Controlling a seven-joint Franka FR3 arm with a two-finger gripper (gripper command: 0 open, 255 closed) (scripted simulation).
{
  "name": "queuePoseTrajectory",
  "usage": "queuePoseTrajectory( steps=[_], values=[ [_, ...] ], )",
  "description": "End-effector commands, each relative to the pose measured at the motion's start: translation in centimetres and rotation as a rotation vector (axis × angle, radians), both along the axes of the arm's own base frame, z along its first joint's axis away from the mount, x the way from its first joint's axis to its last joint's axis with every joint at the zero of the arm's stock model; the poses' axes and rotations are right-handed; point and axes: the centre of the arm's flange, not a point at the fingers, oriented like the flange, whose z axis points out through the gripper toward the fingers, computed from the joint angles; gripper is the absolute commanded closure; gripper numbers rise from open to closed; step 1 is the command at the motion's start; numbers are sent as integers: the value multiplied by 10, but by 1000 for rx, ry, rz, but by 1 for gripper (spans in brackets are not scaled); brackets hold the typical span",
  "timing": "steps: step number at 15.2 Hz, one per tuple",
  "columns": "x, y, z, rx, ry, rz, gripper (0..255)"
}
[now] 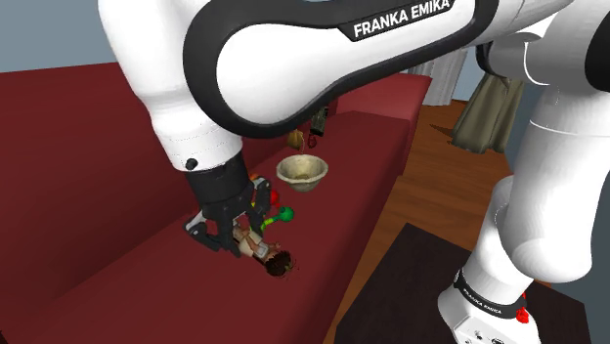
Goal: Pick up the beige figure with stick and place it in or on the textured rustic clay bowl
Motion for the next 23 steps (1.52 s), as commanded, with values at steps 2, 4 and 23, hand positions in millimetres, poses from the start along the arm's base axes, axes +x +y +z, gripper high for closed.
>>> queuePoseTrajectory(
  steps=[2, 4, 23],
  values=[
    [12, -22, 5, 0, 0, 0, 255],
    [26, -45, 6, 0, 0, 0, 255],
    [152, -262, 13, 0, 0, 0, 255]
  ],
)
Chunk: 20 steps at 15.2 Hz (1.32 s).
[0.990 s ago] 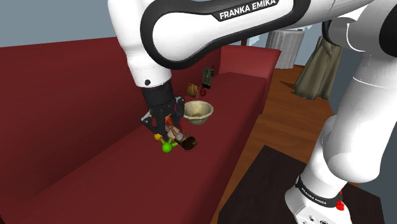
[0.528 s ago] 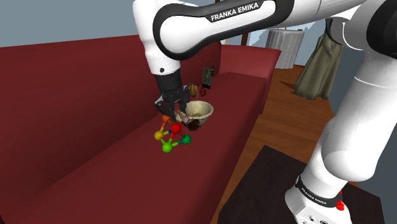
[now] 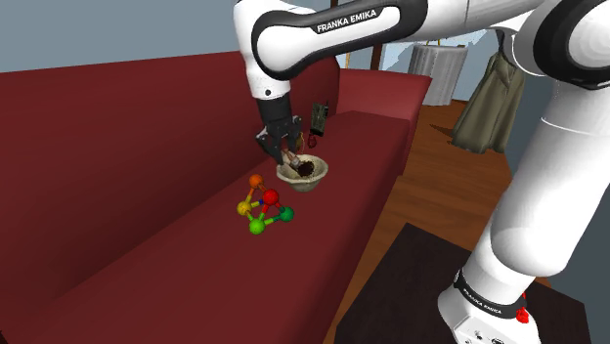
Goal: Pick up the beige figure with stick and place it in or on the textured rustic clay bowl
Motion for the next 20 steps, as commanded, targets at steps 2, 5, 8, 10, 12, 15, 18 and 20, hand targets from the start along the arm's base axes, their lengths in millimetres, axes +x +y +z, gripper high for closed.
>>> queuePoseTrajectory(
  steps=[2, 5, 8, 10, 12, 15, 18, 20],
  values=[
    [23, -36, 3, 0, 0, 1, 255],
    [43, -70, 4, 0, 0, 1, 255],
    [63, -105, 5, 0, 0, 1, 255],
    [76, -127, 6, 0, 0, 1, 255],
    [82, -138, 1, 0, 0, 1, 255],
    [82, -138, -15, 0, 0, 1, 255],
    [82, -138, -31, 0, 0, 1, 255],
    [82, -138, -42, 0, 0, 1, 255]
  ],
)
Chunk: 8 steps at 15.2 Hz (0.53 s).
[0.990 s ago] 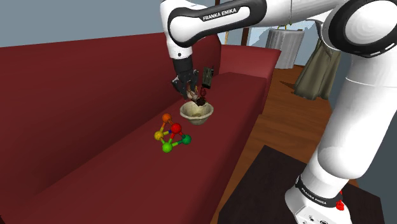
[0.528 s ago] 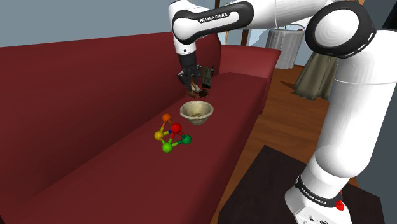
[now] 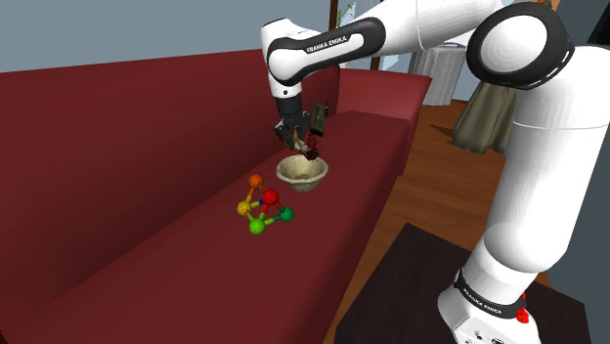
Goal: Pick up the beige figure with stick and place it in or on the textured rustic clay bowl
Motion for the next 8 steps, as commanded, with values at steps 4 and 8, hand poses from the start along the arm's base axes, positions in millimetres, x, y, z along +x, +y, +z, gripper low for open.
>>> queuePoseTrajectory(
  steps=[4, 8],
  values=[
    [1, 0, -27, 0, -1, 0, 255],
    [1, 0, -41, 0, -1, 0, 255]
  ],
)
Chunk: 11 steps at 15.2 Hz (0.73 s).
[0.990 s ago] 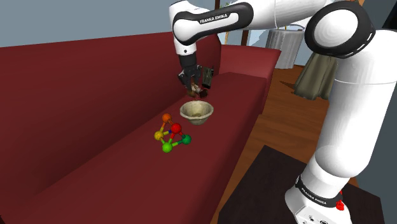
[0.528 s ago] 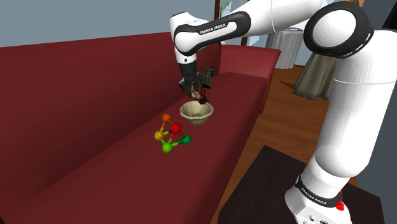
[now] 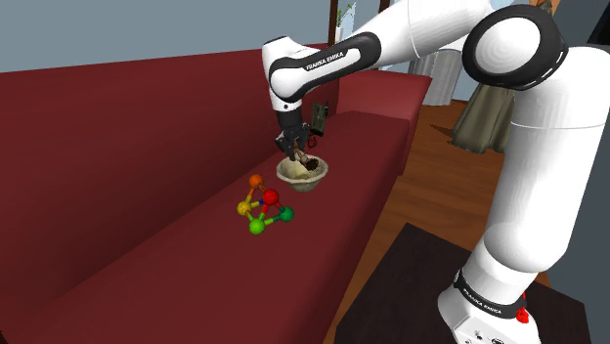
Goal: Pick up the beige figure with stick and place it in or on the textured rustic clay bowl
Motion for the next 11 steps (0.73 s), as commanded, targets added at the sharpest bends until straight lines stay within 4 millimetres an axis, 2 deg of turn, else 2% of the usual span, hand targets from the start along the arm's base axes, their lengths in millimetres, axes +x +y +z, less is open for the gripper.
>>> queuePoseTrajectory(
  steps=[1, 6, 7, 11],
  values=[
    [1, 1, -2, 0, -1, 0, 255],
    [1, 1, -2, 0, -1, 0, 255],
    [1, 1, -2, 0, -1, 0, 0],
    [1, 1, -2, 0, -1, 0, 0]
  ],
)
